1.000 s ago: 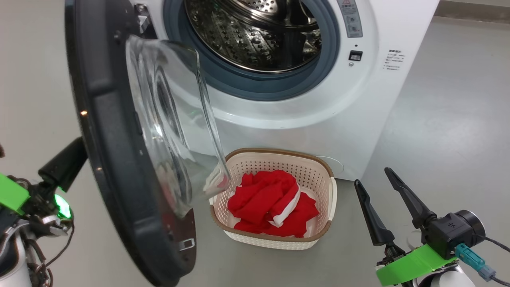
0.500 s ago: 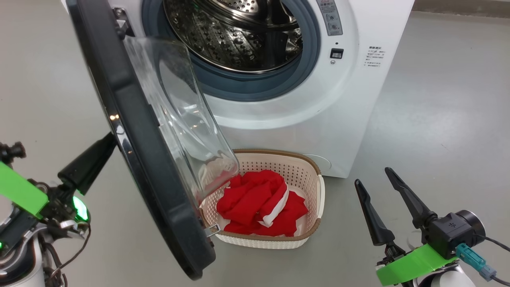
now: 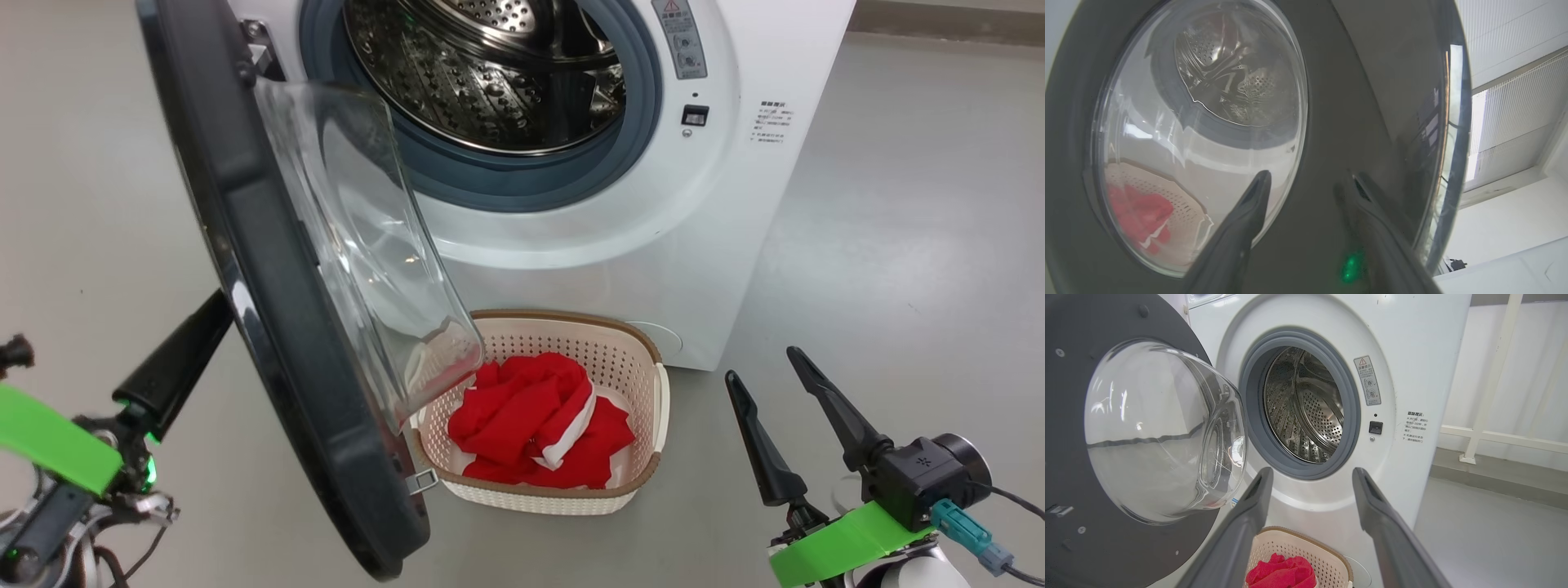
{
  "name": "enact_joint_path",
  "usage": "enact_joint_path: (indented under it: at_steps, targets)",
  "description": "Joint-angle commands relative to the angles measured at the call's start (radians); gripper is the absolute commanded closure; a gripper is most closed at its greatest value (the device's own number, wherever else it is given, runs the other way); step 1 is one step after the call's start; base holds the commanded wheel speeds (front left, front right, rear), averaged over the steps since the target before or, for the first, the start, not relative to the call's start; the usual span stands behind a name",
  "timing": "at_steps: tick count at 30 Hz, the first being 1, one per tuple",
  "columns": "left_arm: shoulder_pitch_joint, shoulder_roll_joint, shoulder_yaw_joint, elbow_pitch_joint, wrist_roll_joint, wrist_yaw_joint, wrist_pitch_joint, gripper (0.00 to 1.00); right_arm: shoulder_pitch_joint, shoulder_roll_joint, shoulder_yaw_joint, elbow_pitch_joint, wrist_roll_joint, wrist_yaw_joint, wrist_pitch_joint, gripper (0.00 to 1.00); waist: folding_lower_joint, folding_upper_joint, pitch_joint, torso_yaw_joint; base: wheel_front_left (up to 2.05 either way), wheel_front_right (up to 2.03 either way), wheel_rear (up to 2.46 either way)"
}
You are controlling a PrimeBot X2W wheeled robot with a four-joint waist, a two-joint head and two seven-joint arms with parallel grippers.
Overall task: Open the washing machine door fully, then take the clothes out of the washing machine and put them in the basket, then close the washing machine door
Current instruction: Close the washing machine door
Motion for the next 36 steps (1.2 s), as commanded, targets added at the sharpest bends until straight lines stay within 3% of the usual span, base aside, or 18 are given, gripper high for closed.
enact_joint_path:
  at_steps: [1,5,8,13,14,16,22,27,36]
  targets:
    - [0.019,0.052,0.022,-0.031,0.066,-0.045,-0.037,0.0,-0.015,-0.003,0.021,-0.018,0.012,0.003,-0.006,0.0,0.0,0.0,-0.008,0.006,0.0,0.0,0.0]
    - [0.061,0.084,-0.022,-0.033,0.214,-0.107,-0.142,0.0,-0.012,-0.004,0.026,-0.014,0.017,0.003,-0.006,0.0,0.0,0.0,-0.015,0.013,0.0,0.0,0.0]
    - [0.074,0.097,-0.049,-0.042,0.278,-0.119,-0.22,0.0,-0.012,-0.005,0.031,-0.013,0.017,0.003,-0.006,0.0,0.0,0.0,-0.015,0.014,0.0,0.0,0.0]
    - [0.113,0.187,-0.192,-0.102,0.427,-0.124,-0.477,0.0,-0.015,-0.006,0.036,-0.014,0.019,0.003,-0.006,0.0,0.0,0.0,-0.01,0.013,0.0,0.0,0.0]
    - [0.133,0.23,-0.253,-0.109,0.476,-0.124,-0.602,0.0,-0.016,-0.007,0.039,-0.013,0.021,0.003,-0.006,0.0,0.0,0.0,-0.01,0.01,0.0,0.0,0.0]
    - [0.157,0.278,-0.31,-0.095,0.536,-0.124,-0.718,0.0,-0.016,-0.005,0.038,-0.013,0.021,0.003,-0.006,0.0,0.0,0.0,-0.011,0.004,0.0,0.0,0.0]
    - [0.192,0.349,-0.38,-0.006,0.713,-0.124,-0.97,0.0,-0.015,-0.003,0.033,-0.017,0.023,0.003,-0.006,0.0,0.0,0.0,-0.013,-0.014,0.0,0.0,0.0]
    - [0.203,0.342,-0.385,0.04,0.782,-0.119,-1.043,0.0,-0.012,0.002,0.032,-0.018,0.024,0.003,-0.006,0.0,0.0,0.0,-0.011,-0.027,0.0,0.0,0.0]
    - [0.259,0.306,-0.369,0.056,0.871,-0.099,-1.071,0.0,-0.006,0.012,0.023,-0.018,0.024,0.003,-0.006,0.0,0.0,0.0,-0.023,-0.046,0.0,0.0,0.0]
